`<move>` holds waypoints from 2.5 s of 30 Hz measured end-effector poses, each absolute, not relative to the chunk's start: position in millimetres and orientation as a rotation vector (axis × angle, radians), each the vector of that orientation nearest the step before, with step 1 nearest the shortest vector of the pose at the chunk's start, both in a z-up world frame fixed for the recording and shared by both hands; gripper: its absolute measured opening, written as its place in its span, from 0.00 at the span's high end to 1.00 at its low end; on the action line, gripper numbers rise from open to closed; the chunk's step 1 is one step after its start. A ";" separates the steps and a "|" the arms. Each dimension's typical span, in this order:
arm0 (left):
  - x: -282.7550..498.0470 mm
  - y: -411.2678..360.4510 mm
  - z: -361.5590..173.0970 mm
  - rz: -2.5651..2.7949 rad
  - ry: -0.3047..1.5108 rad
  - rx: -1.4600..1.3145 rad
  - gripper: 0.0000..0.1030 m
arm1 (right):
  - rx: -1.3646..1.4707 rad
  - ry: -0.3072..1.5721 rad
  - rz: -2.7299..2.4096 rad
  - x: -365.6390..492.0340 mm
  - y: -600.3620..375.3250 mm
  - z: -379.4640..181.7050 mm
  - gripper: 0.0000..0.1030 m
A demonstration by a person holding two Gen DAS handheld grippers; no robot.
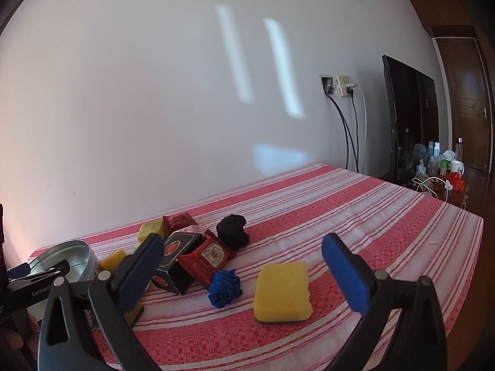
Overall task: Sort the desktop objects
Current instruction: 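Move both tools from the silver tin toward the yellow sponges, then grasp the plain yellow sponge with the right tool, then grasp the yellow sponge with green scrub side with the left tool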
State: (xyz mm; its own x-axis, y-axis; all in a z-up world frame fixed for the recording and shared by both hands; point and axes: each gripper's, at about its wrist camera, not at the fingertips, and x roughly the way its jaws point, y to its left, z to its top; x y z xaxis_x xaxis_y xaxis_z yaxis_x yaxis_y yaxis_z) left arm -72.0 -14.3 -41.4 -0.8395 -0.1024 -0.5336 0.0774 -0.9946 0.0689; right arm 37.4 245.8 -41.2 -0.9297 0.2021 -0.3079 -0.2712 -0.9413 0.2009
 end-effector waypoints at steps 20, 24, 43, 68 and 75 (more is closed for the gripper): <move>-41.9 10.3 -25.2 -3.099 -0.223 0.709 0.01 | -0.472 0.306 2.740 58.9 287.4 -58.1 0.00; -38.3 62.3 -38.7 -3.235 -0.368 0.906 0.01 | -0.504 0.363 2.737 59.9 301.2 -62.9 0.00; -51.0 74.2 -71.9 -3.143 -0.234 1.220 0.01 | -1.257 0.311 2.667 -41.6 294.7 -114.5 0.19; -84.6 114.1 -92.2 -2.842 -0.284 1.262 0.01 | -1.189 0.381 2.748 -22.0 305.3 -107.7 0.42; -77.0 114.4 -92.7 -2.787 -0.235 1.210 0.01 | -1.182 0.409 2.763 -21.4 307.1 -109.0 0.41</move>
State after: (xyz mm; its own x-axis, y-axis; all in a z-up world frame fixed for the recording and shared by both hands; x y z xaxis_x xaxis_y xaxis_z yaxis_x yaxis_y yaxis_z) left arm -77.0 114.4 -92.7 -0.6810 -0.1468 -0.7175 0.0246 -0.9837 0.1779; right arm -21.4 307.1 -109.0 -0.6913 -0.0056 -0.7225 -0.2041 -0.9577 0.2027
